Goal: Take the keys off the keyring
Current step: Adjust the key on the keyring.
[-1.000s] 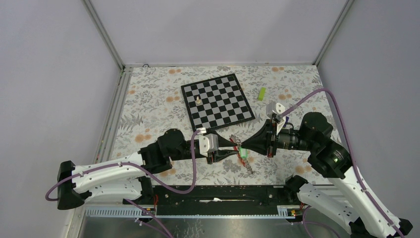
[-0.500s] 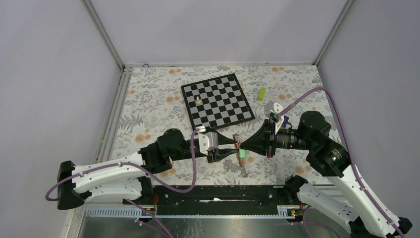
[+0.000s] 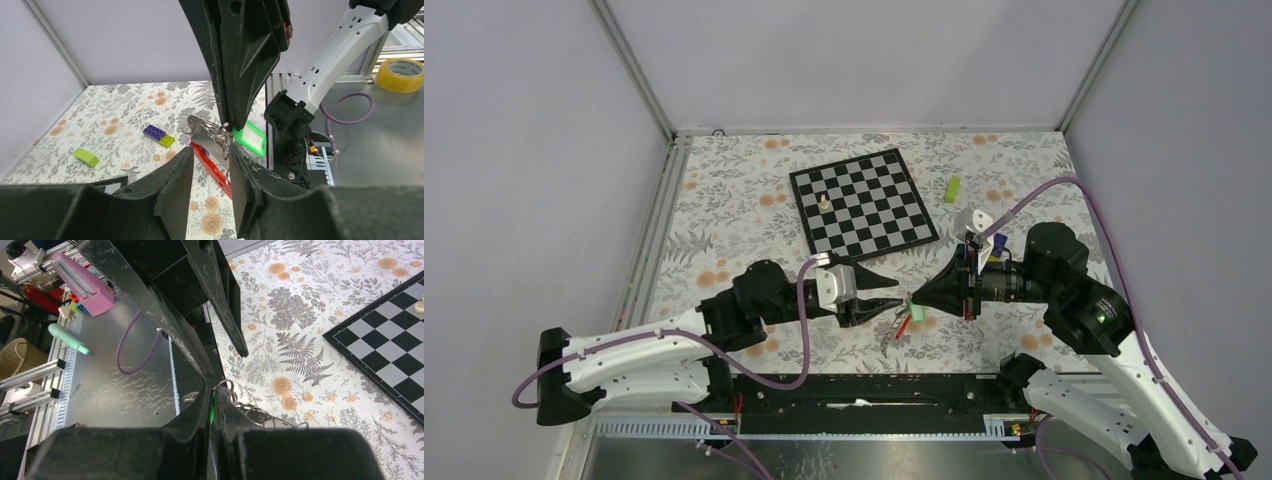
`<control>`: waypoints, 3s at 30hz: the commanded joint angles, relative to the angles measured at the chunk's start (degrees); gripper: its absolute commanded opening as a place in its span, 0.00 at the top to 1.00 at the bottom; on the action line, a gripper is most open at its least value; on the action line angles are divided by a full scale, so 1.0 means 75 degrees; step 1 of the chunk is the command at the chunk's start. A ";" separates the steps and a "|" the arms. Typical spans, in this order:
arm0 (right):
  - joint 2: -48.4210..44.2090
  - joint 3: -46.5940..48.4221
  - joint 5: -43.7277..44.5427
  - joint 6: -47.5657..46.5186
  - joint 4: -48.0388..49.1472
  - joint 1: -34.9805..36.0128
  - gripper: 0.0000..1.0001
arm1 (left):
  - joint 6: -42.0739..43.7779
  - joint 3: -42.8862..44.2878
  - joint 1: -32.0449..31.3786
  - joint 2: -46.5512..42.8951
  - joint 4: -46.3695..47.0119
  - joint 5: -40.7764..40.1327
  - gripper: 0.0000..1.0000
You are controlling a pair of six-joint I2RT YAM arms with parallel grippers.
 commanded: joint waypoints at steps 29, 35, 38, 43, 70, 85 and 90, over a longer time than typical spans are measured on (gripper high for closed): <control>-0.0194 0.0446 -0.3033 -0.0645 0.1036 -0.0019 1.00 | -0.3354 -0.3365 -0.0001 -0.1204 0.4338 -0.0275 0.12; -0.0262 0.0248 -0.3187 -0.0195 0.1547 -0.0021 1.00 | -0.3727 -0.3550 -0.0001 -0.0384 0.5934 -0.0080 0.11; -0.0257 0.0192 -0.3310 -0.0003 0.1739 -0.0021 1.00 | -0.3928 -0.3544 -0.0001 0.0121 0.6607 0.0128 0.11; -0.0228 0.0186 -0.3357 0.0077 0.1832 -0.0013 1.00 | -0.4314 -0.3377 -0.0001 0.0995 0.7654 0.0655 0.11; -0.0360 -0.0020 -0.3482 0.0417 0.2243 -0.0014 1.00 | -0.5229 -0.2559 -0.0001 0.2987 0.9791 0.2000 0.35; -0.0957 0.0275 -0.1090 -0.1448 0.0037 -0.0021 1.00 | -0.4039 -0.2819 0.0046 0.0164 0.5121 0.1077 1.00; -0.1654 -0.0225 0.1396 -0.1425 0.0498 -0.0019 0.69 | -0.2069 -0.0596 0.0046 -0.1072 -0.1352 -0.0354 1.00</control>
